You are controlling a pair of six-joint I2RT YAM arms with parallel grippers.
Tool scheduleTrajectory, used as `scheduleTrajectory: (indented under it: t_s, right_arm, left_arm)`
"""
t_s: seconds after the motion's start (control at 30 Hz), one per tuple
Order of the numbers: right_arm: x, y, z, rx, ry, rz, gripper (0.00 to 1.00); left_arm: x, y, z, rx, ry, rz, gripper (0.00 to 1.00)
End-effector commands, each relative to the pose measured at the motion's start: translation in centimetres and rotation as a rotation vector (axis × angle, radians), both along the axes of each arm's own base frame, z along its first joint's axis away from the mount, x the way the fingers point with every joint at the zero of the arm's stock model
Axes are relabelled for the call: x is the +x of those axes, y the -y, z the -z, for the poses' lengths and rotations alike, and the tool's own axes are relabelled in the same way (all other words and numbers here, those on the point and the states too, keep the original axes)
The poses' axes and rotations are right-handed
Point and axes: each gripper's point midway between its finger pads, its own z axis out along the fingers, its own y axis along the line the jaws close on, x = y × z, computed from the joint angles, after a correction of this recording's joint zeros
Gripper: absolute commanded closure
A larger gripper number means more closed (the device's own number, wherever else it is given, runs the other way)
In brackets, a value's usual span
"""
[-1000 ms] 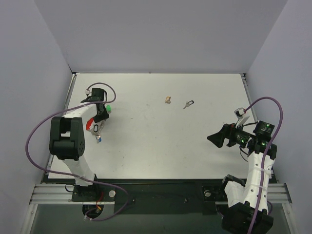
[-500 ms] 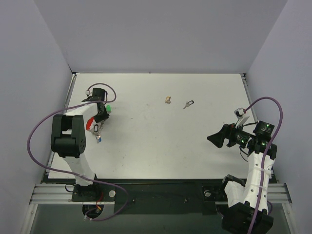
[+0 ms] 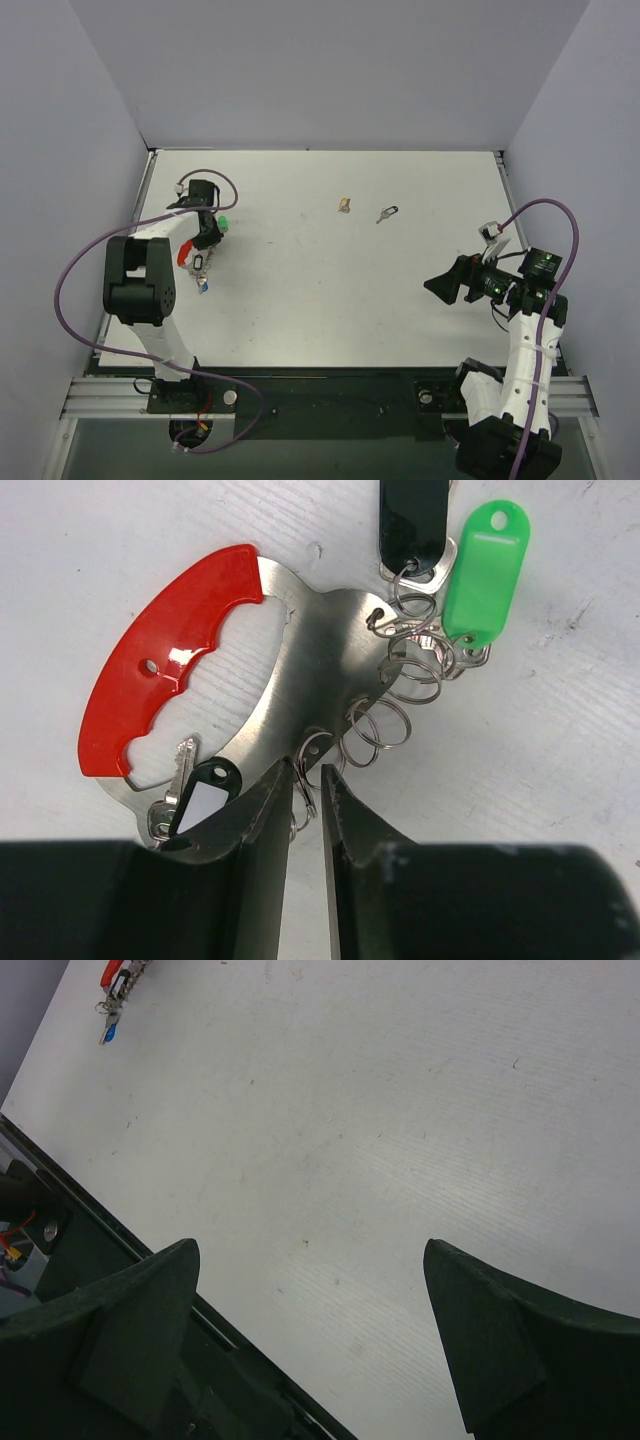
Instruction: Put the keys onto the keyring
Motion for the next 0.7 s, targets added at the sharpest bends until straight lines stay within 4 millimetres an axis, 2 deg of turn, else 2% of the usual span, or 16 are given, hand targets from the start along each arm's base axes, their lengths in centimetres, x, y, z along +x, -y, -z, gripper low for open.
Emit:
scheduleTrajectory:
  t_s: [0.0,0.37,0.67]
  right_arm:
    - [0.1,-0.5,-1.5,0.005,0.048,-0.043,0.11]
    - [0.0,-0.5,-1.5,0.005,0.047,-0.045,0.11]
    - [0.0,-0.6,-1.4,0.004,0.047,-0.049,0.11]
  left_arm:
    - [0.8,0.0,-2.4,-0.018,0.074,0.001,0.72]
    - [-0.2,0.1,-1.5,-0.041,0.048,0.005,0.71]
    - [-0.4,0.0,-1.9,-0.044,0.056,-0.005,0.73]
